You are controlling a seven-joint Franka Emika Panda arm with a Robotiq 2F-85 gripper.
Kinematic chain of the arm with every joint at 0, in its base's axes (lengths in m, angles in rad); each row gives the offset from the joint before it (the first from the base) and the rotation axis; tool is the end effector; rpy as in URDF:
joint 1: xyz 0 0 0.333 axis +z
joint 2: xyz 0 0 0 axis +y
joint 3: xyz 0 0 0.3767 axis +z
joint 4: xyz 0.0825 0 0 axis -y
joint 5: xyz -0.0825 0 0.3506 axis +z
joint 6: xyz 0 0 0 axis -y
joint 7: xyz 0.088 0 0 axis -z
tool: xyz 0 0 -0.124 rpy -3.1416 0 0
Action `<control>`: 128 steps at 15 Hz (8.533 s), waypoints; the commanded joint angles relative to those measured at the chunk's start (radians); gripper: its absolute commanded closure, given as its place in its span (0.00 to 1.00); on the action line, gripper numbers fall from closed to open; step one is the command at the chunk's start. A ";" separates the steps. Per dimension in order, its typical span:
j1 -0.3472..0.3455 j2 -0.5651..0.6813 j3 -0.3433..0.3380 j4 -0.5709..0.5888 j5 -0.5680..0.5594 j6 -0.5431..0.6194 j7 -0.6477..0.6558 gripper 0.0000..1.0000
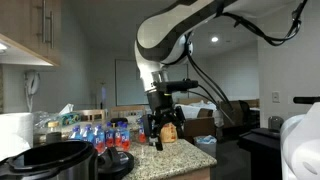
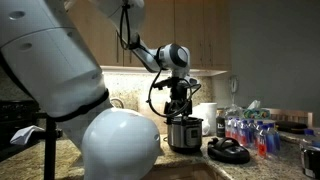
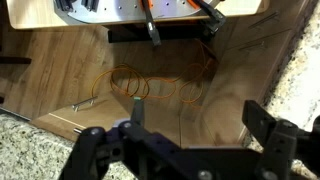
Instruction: Put the lid on the cooker
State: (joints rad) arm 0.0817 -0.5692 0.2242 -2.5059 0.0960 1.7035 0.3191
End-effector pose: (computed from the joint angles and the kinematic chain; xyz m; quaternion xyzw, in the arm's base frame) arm 0.2638 0.1055 0.5001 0.9916 -0.0430 -0.1119 0.0478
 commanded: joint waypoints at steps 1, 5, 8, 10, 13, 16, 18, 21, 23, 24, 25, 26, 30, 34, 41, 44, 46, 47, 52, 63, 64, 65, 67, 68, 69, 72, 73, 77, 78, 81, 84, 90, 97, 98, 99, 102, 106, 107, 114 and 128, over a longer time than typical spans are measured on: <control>0.008 0.001 -0.007 0.001 -0.003 -0.001 0.003 0.00; 0.008 0.001 -0.007 0.001 -0.003 -0.001 0.003 0.00; 0.008 0.001 -0.007 0.001 -0.003 -0.001 0.003 0.00; 0.008 0.001 -0.007 0.001 -0.003 -0.001 0.003 0.00; 0.008 0.001 -0.007 0.001 -0.003 -0.001 0.003 0.00; -0.016 -0.012 -0.003 -0.001 -0.018 0.019 0.052 0.00; -0.058 0.031 -0.022 0.066 -0.068 0.004 0.071 0.00; -0.138 0.141 -0.076 0.198 -0.124 0.035 0.096 0.00; -0.181 0.239 -0.113 0.301 -0.150 0.030 0.097 0.00; -0.195 0.298 -0.132 0.357 -0.150 0.027 0.100 0.00; -0.201 0.362 -0.147 0.412 -0.140 0.038 0.114 0.00; -0.202 0.423 -0.159 0.461 -0.123 0.050 0.132 0.00; -0.135 0.556 -0.165 0.521 -0.092 0.042 0.120 0.00; -0.111 0.579 -0.184 0.517 -0.105 0.059 0.099 0.00; -0.139 0.832 -0.232 0.759 0.078 0.093 -0.062 0.00; -0.139 1.008 -0.227 0.955 0.135 0.049 -0.137 0.00; -0.130 1.115 -0.203 1.081 0.154 0.025 -0.191 0.00; -0.125 1.170 -0.184 1.143 0.164 0.018 -0.226 0.00; -0.081 1.258 -0.141 1.272 0.174 0.115 -0.240 0.00; -0.170 1.368 -0.110 1.375 0.218 0.001 -0.436 0.00; -0.191 1.374 -0.108 1.382 0.231 -0.016 -0.467 0.00; -0.210 1.402 -0.102 1.418 0.232 -0.056 -0.518 0.00; -0.237 1.490 -0.089 1.525 0.227 -0.143 -0.619 0.00; -0.245 1.551 -0.077 1.586 0.237 -0.173 -0.649 0.00; -0.256 1.593 -0.068 1.632 0.237 -0.205 -0.689 0.00; -0.265 1.725 -0.033 1.771 0.234 -0.273 -0.800 0.00; -0.267 1.751 -0.021 1.802 0.233 -0.294 -0.834 0.00; -0.296 1.780 0.027 1.884 0.245 -0.410 -0.966 0.00; -0.302 1.775 0.036 1.888 0.248 -0.427 -0.981 0.00; -0.324 1.755 0.064 1.886 0.269 -0.455 -1.003 0.00; -0.339 1.729 0.095 1.887 0.307 -0.452 -0.977 0.00; -0.339 1.728 0.113 1.909 0.354 -0.443 -0.896 0.00; -0.337 1.813 0.167 1.917 0.442 -0.445 -0.852 0.00; -0.338 1.824 0.175 1.916 0.461 -0.435 -0.848 0.00; -0.340 1.835 0.183 1.913 0.486 -0.426 -0.842 0.00; -0.341 1.860 0.206 1.908 0.556 -0.394 -0.836 0.00; -0.318 1.880 0.206 1.919 0.590 -0.314 -0.878 0.00; -0.314 1.881 0.205 1.918 0.590 -0.291 -0.876 0.00; -0.291 1.848 0.158 1.928 0.519 -0.308 -0.848 0.54; -0.197 1.825 0.120 2.082 0.298 -0.621 -1.046 0.90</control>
State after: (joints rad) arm -0.1385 1.3087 0.3489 -0.4077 0.4294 1.1637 -0.6644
